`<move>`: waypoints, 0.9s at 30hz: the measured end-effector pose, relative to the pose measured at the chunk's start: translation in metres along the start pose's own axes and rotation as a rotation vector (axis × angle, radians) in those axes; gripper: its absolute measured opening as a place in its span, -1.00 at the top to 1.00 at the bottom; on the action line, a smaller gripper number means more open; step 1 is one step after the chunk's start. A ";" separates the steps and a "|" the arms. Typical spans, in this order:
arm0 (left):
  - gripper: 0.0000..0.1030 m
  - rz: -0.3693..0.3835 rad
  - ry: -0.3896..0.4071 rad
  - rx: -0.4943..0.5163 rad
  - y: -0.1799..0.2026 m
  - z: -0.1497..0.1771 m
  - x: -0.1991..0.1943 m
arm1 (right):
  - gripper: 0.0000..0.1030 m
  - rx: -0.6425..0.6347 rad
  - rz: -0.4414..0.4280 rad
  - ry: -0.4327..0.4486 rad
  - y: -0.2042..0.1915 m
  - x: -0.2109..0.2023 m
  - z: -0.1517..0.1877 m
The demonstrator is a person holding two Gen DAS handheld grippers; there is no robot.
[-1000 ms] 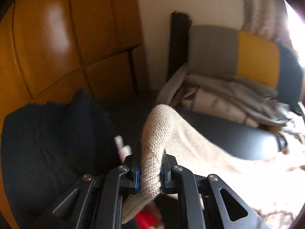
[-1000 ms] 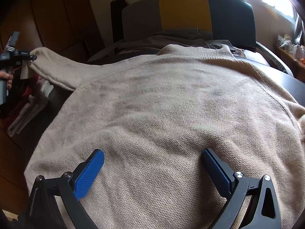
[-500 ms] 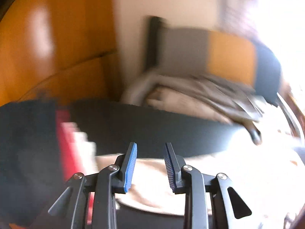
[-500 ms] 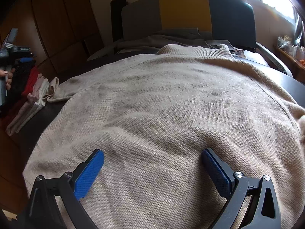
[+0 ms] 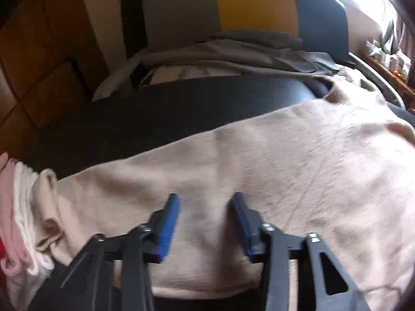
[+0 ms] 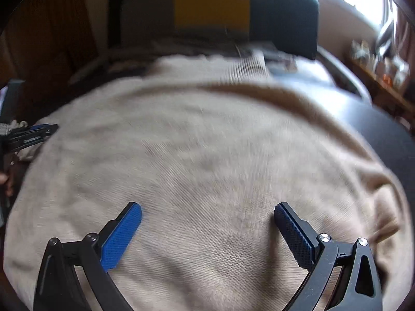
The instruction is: Fold clothes
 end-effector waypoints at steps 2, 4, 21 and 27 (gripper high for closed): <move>-0.16 -0.010 0.005 -0.028 -0.014 0.008 -0.001 | -1.00 0.000 0.001 0.007 -0.005 0.000 0.000; -0.22 -0.019 -0.006 -0.061 -0.025 0.011 0.001 | -1.00 -0.003 -0.003 0.013 -0.012 -0.001 0.000; -0.04 0.156 0.052 -0.031 0.048 0.024 -0.072 | -1.00 0.189 -0.069 0.168 0.023 -0.066 0.012; -0.04 0.307 0.034 0.118 0.141 0.052 -0.094 | -1.00 0.432 -0.064 0.152 0.132 -0.132 0.084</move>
Point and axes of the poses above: each gripper's, at about its wrist camera, not at the fingertips, and x roughly the way its jaws point, y to its right, z to its underside, the point moved 8 cm from there along x, roughly the way its jaws point, and after that the axes turned 3 degrees about z, right-handed, at the moved point
